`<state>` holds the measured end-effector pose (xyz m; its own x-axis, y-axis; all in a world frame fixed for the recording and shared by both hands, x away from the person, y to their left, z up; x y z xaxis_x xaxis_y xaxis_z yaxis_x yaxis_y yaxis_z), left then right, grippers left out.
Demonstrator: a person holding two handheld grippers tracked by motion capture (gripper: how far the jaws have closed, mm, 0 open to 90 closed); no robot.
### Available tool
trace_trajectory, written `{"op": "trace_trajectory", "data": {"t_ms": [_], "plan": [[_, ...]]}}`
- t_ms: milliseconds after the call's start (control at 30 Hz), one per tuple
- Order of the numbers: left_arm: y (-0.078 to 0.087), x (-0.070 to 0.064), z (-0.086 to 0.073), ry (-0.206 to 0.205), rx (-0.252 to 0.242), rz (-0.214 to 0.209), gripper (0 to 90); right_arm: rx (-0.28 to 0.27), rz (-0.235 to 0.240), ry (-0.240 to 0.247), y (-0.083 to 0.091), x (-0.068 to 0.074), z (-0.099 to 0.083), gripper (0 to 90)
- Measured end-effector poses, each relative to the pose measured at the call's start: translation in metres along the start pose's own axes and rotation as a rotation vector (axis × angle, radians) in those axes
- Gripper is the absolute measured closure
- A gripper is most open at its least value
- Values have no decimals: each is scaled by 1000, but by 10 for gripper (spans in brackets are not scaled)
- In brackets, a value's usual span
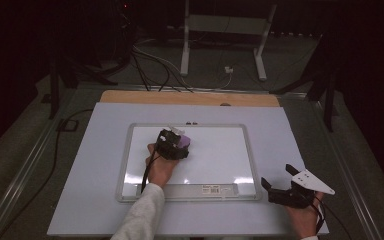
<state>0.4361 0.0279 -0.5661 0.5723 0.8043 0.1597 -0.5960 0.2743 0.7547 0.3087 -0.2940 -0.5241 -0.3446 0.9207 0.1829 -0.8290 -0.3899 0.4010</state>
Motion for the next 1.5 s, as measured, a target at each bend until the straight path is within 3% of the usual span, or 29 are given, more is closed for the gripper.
{"op": "trace_trajectory", "data": {"t_ms": [200, 567, 1000, 1500], "plan": [[7, 21, -10, 62, 7, 45, 420, 0, 0, -3, 0, -1, 0, 0], [28, 35, -15, 96, -42, 46, 420, 1, 0, 0, -1, 0, 0, 0], [52, 44, -33, 129, -64, 54, 419, 1, -2, -1, -1, 0, 0, 0], [71, 39, -60, 141, -60, 35, 419, 2, 2, 1, -1, 1, 0, 0]]}}
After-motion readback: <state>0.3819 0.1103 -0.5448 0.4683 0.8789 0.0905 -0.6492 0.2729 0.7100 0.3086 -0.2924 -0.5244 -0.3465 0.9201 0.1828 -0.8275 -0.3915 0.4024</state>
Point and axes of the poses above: each handheld gripper's, and its own axes: y roughly backward along the jaws, z roughly out of its top, x roughly to its left, the point moved 9 cm from there along -y, roughly forward along the jaws, and after that the axes turned 13 degrees about -y, right-handed, at the moved point
